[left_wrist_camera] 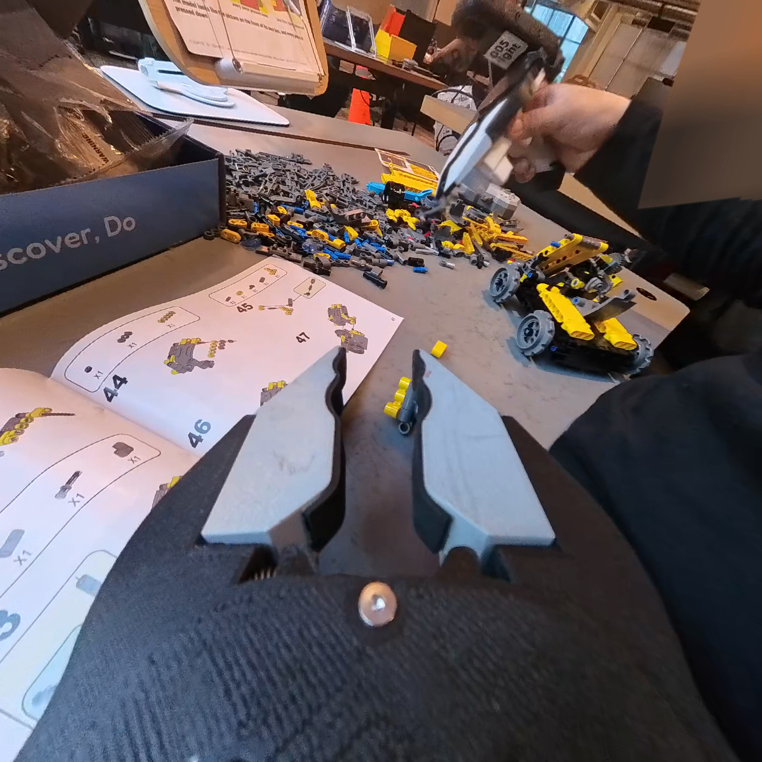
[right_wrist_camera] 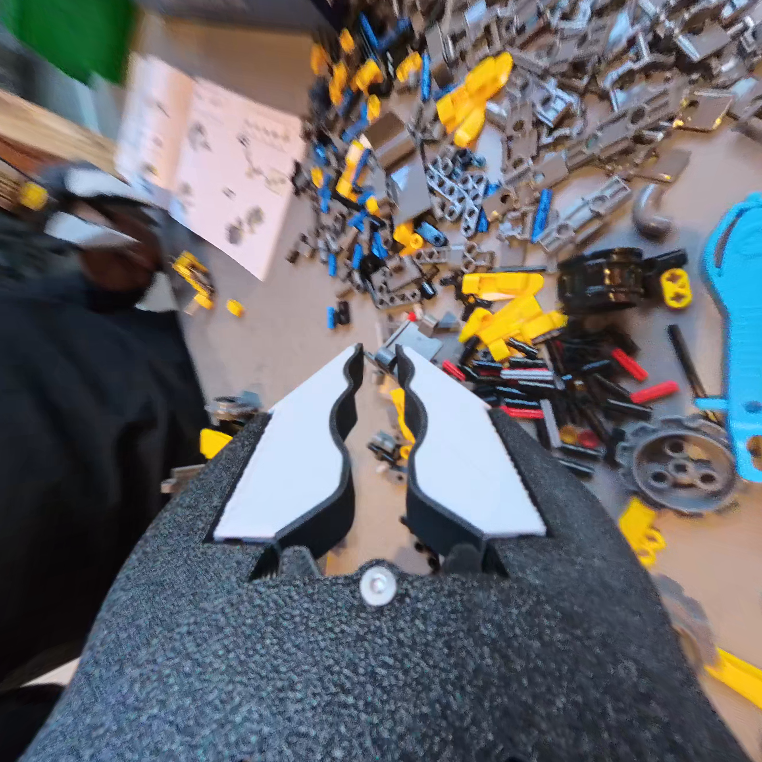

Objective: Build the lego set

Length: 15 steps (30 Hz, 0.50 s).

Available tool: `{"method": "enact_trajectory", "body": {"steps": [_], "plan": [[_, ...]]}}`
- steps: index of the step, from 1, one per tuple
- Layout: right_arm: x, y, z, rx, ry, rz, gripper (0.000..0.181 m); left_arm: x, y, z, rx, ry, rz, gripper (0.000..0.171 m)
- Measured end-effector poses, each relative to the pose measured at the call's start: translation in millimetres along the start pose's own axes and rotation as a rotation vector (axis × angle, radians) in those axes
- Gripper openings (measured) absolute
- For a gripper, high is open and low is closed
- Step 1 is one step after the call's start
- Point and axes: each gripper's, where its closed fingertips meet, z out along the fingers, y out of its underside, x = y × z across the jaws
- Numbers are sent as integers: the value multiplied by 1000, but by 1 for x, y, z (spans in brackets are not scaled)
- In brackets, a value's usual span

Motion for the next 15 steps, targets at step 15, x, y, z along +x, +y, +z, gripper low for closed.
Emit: {"method": "enact_trajectory", "body": {"steps": [15], "plan": [[-121, -27, -1, 138, -577, 4, 15, 23, -21, -1, 18, 51, 88, 44]]}}
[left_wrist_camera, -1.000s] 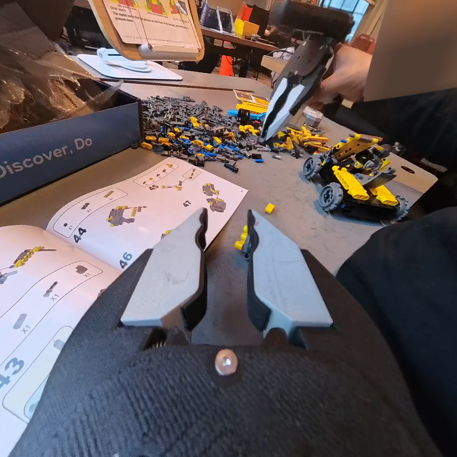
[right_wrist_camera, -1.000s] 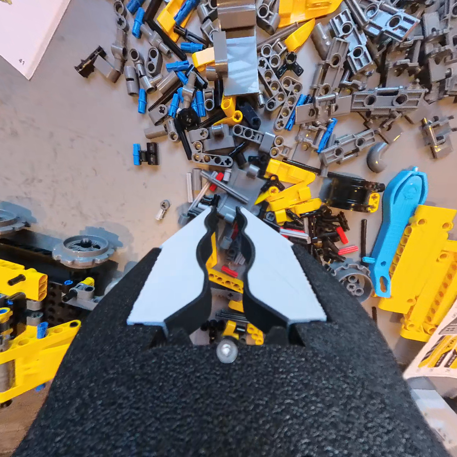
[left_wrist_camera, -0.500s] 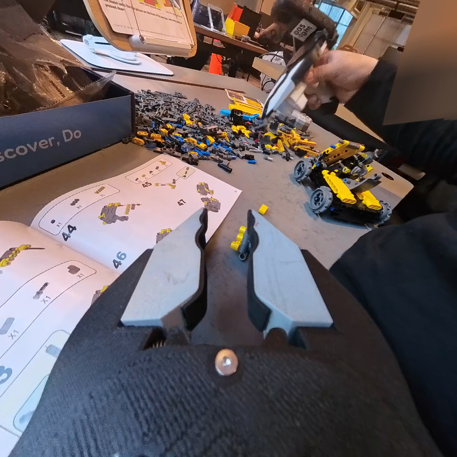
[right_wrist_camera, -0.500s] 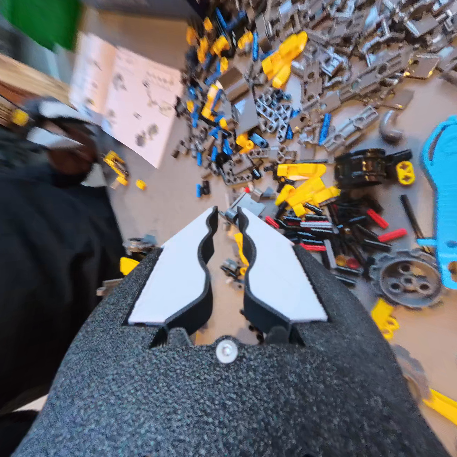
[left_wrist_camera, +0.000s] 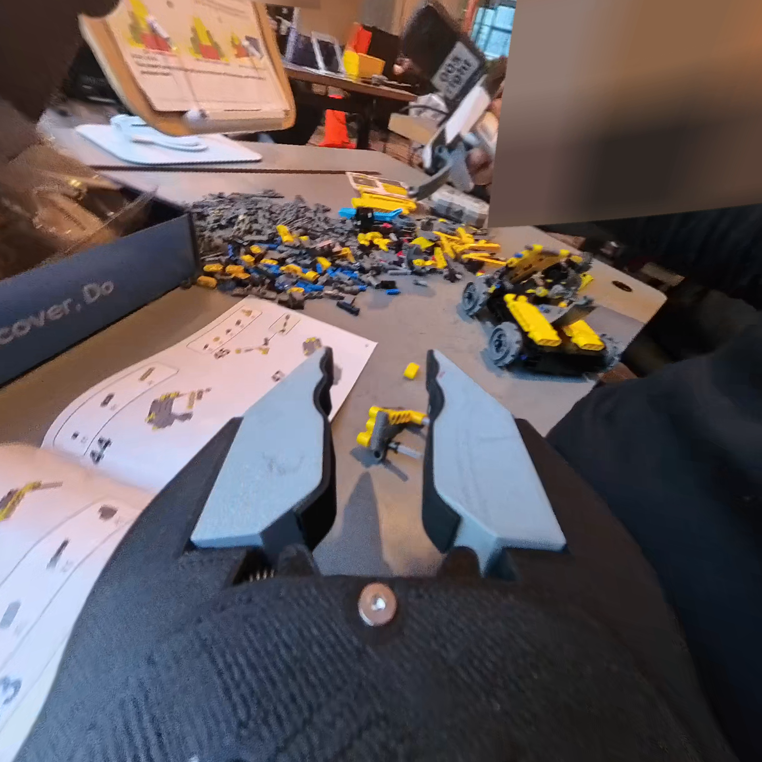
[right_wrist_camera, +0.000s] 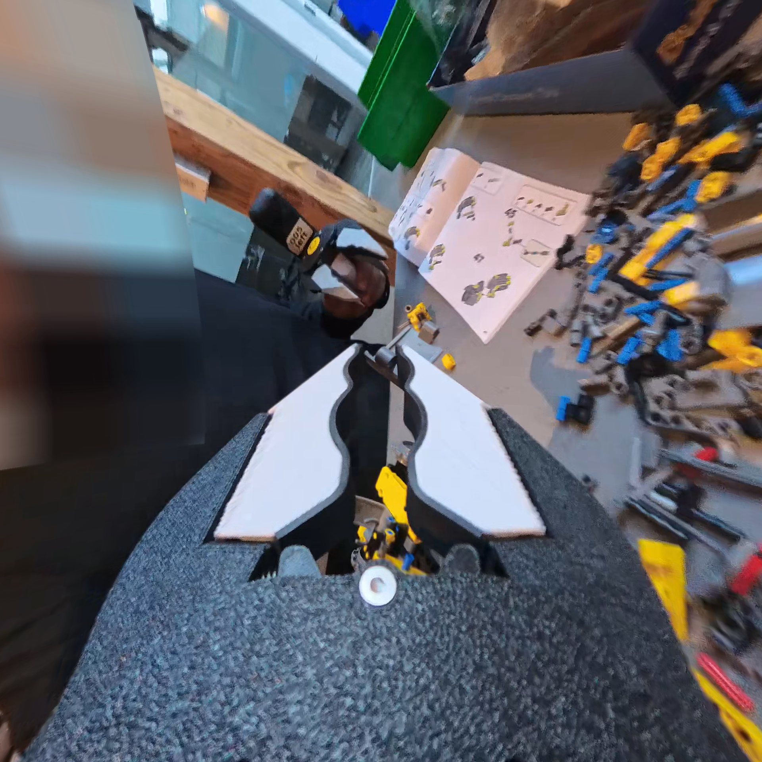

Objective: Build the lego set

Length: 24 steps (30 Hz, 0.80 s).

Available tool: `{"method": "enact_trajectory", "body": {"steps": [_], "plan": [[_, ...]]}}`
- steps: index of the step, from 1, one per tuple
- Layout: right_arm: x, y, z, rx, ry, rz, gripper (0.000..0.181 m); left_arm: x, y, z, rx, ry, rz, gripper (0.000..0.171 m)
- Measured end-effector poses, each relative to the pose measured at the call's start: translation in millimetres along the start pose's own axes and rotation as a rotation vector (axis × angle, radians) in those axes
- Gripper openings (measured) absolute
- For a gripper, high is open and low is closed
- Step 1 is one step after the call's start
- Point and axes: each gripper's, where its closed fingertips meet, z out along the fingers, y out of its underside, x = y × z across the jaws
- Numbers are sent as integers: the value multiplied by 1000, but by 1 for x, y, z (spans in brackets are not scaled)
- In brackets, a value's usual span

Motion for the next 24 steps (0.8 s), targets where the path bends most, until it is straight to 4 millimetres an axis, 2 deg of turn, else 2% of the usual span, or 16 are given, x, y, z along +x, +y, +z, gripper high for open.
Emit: {"method": "enact_trajectory", "body": {"steps": [4, 9, 12, 17, 20, 24], "plan": [[-26, 7, 38, -110, 13, -139, 16, 18, -17, 2, -2, 39, 86, 46], [-43, 20, 69, -221, 100, -307, 15, 34, -1, 5, -8, 54, 133, 38], [-53, 24, 90, -289, 105, -373, 15, 42, 2, 10, 16, 56, 172, 38], [-47, 34, 113, -425, 152, -454, 15, 40, 10, 11, 0, 37, 262, 40], [-52, 39, 127, -483, 132, -563, 15, 43, 2, 5, 39, 100, 191, 44], [-51, 38, 154, -578, 175, -789, 15, 31, -6, -5, 81, 134, 121, 51]]}}
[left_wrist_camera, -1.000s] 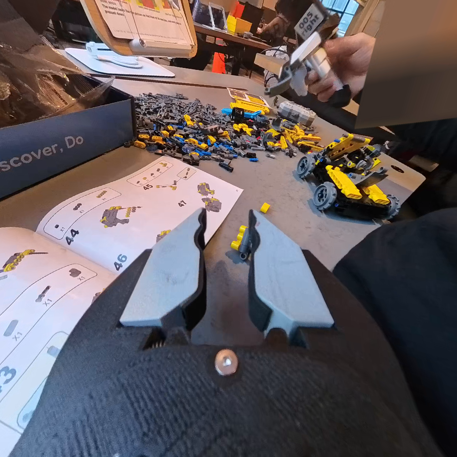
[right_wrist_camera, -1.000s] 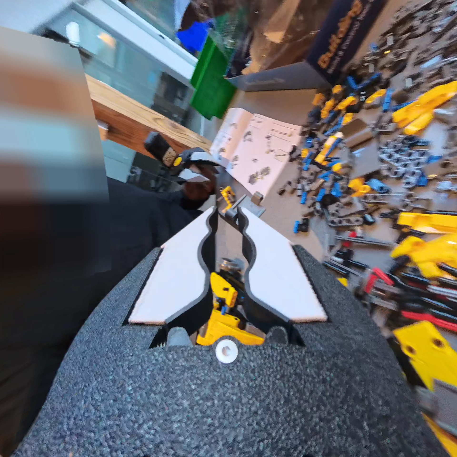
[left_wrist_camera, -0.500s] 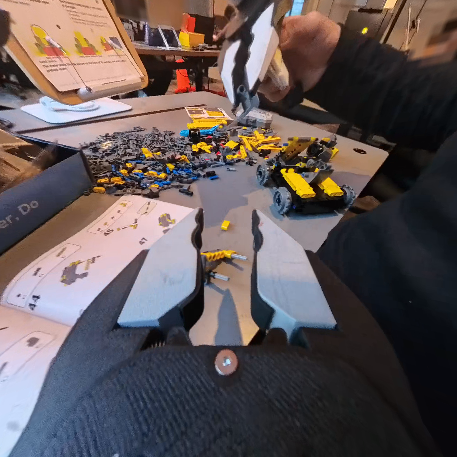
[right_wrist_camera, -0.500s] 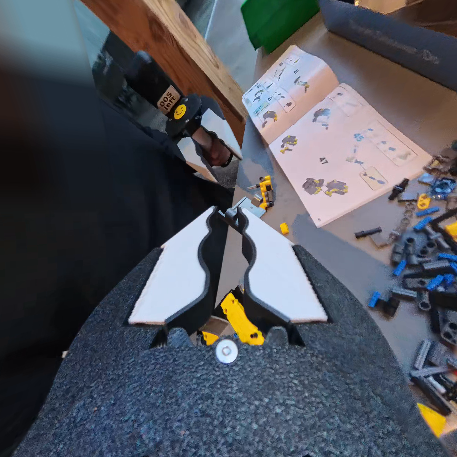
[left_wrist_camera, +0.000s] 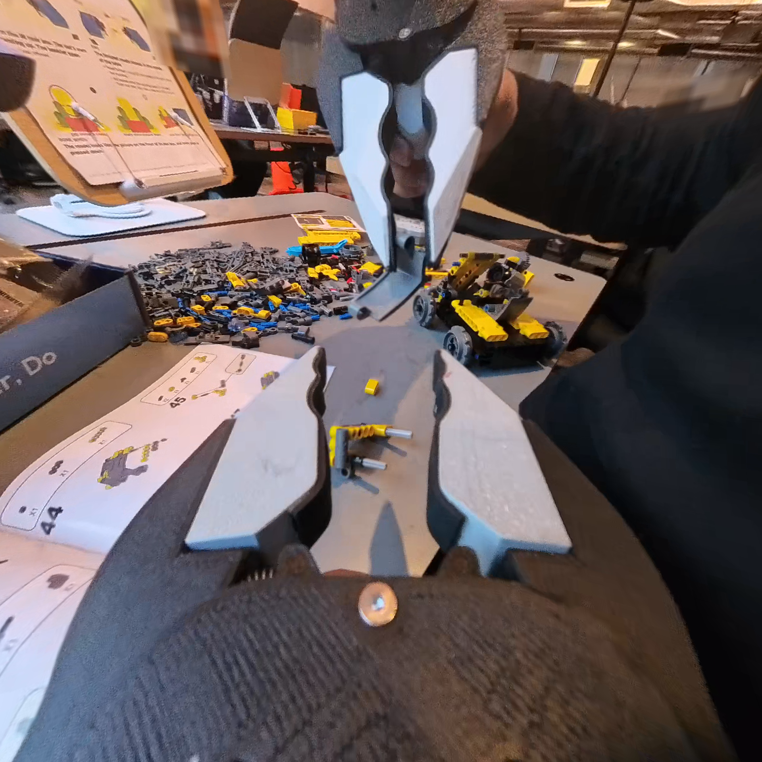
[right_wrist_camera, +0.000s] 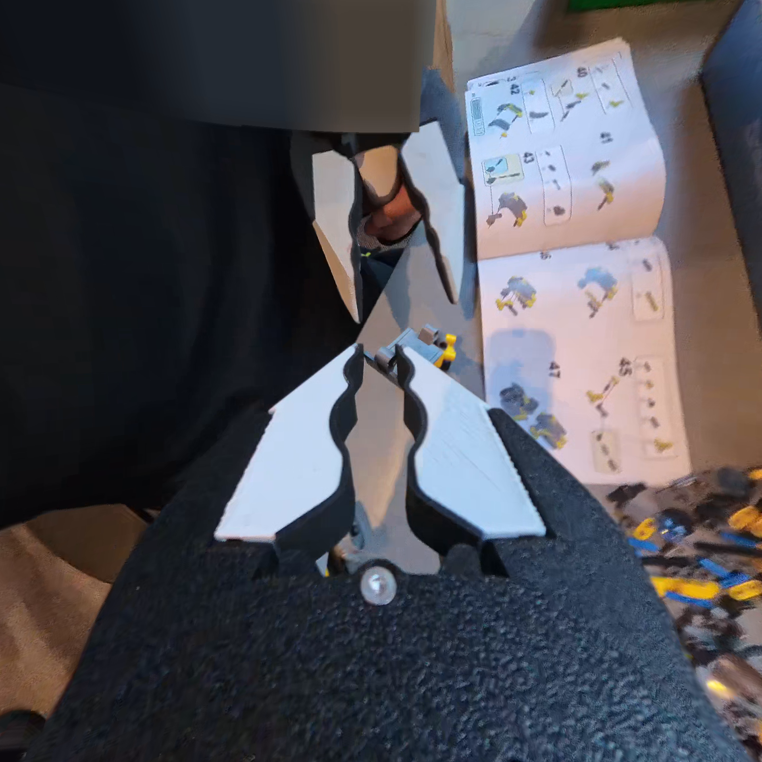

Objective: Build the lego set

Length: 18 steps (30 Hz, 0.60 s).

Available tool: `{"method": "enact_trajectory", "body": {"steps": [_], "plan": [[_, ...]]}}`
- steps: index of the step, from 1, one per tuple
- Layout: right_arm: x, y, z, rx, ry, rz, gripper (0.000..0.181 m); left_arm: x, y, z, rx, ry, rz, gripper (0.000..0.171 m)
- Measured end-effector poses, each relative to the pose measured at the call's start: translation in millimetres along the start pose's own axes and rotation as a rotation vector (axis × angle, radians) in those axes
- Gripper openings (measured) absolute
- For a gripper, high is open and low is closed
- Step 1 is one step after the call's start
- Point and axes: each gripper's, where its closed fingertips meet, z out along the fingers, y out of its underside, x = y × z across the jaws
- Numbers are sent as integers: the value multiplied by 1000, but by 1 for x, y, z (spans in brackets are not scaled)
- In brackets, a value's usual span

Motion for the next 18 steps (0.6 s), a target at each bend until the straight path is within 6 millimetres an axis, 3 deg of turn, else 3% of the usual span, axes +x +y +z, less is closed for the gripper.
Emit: {"method": "enact_trajectory", "body": {"steps": [9, 14, 18], "plan": [[-1, -8, 28, -137, -53, -219, 15, -15, 9, -10, -82, 56, -37, 51], [-15, -10, 29, -111, -90, -274, 15, 18, -5, -3, -44, 250, -82, 48], [-18, -12, 27, -83, -87, -305, 15, 23, 0, 8, -75, 245, -38, 44]]}}
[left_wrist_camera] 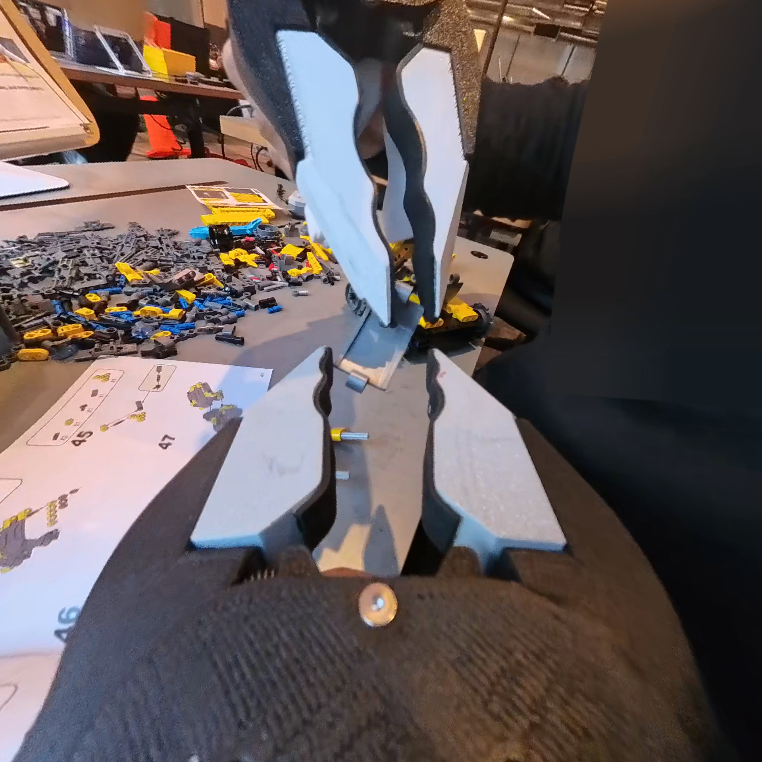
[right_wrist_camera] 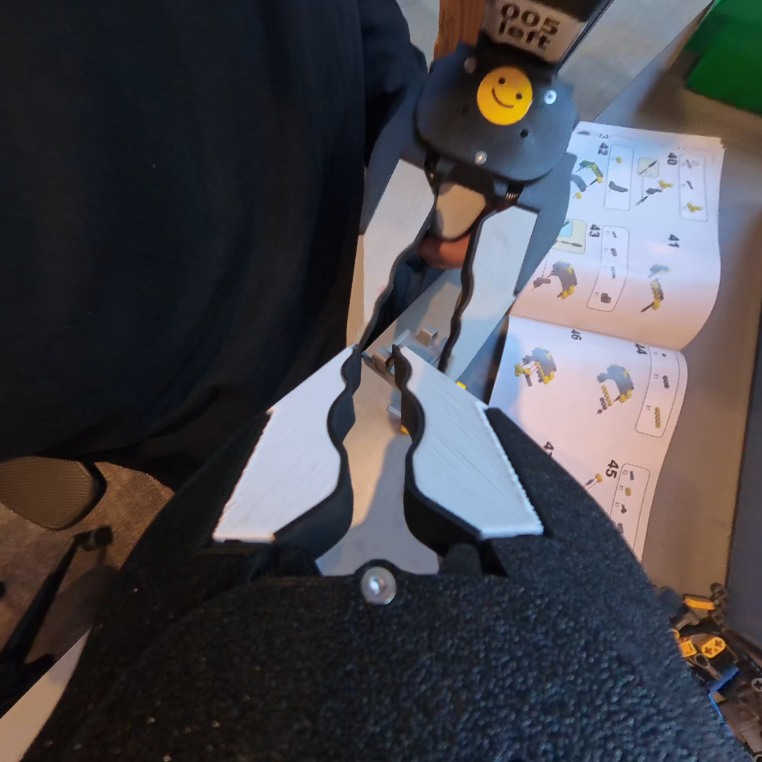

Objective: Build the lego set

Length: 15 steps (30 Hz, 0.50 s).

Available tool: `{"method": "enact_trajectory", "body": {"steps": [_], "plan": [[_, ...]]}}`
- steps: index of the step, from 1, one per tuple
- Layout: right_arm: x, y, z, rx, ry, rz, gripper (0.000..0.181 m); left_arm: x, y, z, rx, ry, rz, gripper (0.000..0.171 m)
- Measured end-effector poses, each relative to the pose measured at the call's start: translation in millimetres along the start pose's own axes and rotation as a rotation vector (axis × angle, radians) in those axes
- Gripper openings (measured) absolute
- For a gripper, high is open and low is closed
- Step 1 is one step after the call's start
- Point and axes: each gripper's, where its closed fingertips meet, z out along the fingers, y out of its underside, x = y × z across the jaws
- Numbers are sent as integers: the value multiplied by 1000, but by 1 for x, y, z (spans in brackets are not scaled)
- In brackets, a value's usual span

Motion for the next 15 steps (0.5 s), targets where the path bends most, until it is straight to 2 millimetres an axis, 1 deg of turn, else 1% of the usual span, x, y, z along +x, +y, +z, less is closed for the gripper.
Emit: {"method": "enact_trajectory", "body": {"steps": [2, 6, 10, 13, 15], "plan": [[-1, 1, 0, 5, 2, -2, 15, 0, -1, 4, -1, 4, 3, 43], [-2, 3, -5, 24, 12, 1, 15, -6, 5, 5, -31, -2, 10, 41], [-5, 2, -11, 64, 9, 11, 15, 0, -4, 8, -9, 45, 15, 37], [-7, 2, -13, 86, 9, 12, 15, 2, -4, 12, -32, 63, 25, 35], [-9, 4, -13, 90, 8, 17, 15, 1, -4, 13, -34, 58, 24, 30]]}}
